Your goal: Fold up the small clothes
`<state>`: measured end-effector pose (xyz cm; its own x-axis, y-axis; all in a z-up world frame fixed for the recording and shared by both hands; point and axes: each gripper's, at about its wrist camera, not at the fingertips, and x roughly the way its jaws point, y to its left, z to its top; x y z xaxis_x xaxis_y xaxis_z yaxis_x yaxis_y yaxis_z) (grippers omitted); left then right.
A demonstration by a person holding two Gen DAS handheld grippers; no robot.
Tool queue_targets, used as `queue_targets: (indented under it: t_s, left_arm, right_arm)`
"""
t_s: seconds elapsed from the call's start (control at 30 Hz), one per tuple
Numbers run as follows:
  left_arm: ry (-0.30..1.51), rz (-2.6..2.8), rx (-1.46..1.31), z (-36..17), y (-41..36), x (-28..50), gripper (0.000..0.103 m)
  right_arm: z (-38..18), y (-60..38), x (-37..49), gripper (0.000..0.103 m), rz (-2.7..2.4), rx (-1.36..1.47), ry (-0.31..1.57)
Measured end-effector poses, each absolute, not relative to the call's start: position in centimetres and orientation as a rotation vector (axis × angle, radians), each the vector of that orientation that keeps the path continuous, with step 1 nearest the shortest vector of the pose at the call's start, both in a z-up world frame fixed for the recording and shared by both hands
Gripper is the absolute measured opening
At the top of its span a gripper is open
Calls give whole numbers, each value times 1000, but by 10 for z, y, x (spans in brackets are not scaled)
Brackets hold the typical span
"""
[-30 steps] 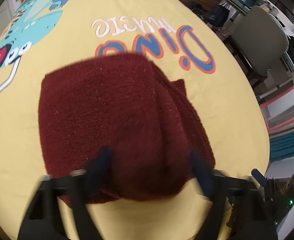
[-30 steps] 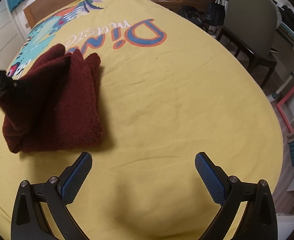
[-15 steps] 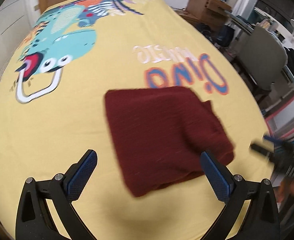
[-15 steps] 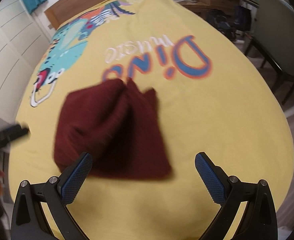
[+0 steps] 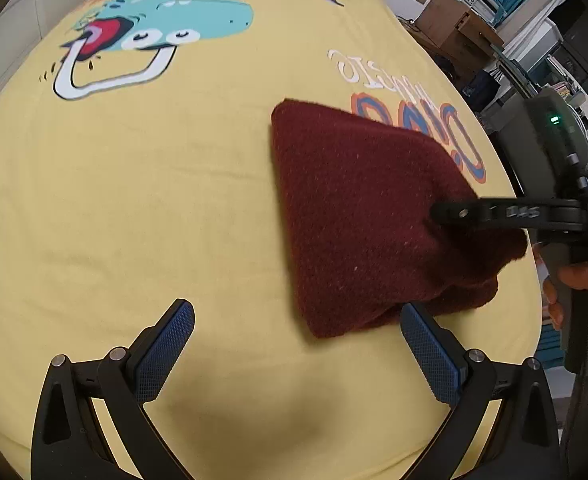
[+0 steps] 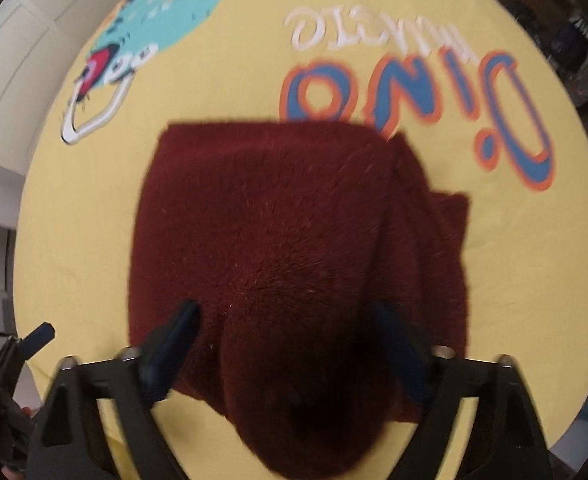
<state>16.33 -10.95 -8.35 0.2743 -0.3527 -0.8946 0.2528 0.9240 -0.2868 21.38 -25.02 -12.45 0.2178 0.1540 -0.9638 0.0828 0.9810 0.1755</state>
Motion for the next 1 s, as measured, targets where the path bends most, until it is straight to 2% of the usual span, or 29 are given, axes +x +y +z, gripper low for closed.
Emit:
queue_targets:
  t_s: [0.1,0.13,0.23,0.53,0.7,0.77,0.8,0.83,0.87,0.9,0.93,1.0]
  left_arm:
    - [1227,-407,-79,-88,-107,163,102]
    - [1228,-405,-77,-89,-106,163,102]
    - [1230,-413,-82,-89,-104,163,102]
    - [1203,-444,-58,-79,-117,161,102]
    - [1210,-455,-58,-81,-126,160,102]
    - [1217,-455,-58,-83,-129,160,102]
    - [1219,-455,-57,-84,-129,160,102]
    - [1222,-454,-53,-84,-130,160,102]
    - [1224,-453,-48,-85,-131,160,102]
    - [1226,-451,-44,-86,-133,160,102]
    - [1227,-449,-40,-86,-134,161,102]
    - [1229,-445,-37,-87,-136,162,102]
  right_arm:
    - [-143,-250,214,61,54,213,1401]
    - [-146,-252,213,47,57,230,1406]
    - [-144,-263,207,26,72,314,1372]
    - [-93,-294,169,23,49,321,1213]
    - [-111,-328,140,23,-18,336,1239]
    - [-130,-340,134,25,-46,378,1255]
    - [-139,-346,131,29,-51,403,1266]
    - [-147,-350,129,40,-57,412,1291]
    - [-151,-352,125,45,-63,412,1301]
    - [-152,-354,123,55,-69,404,1297]
    - [-150,-355,120,70,-83,391,1286]
    - [-143,-360,117,78,-124,360,1266]
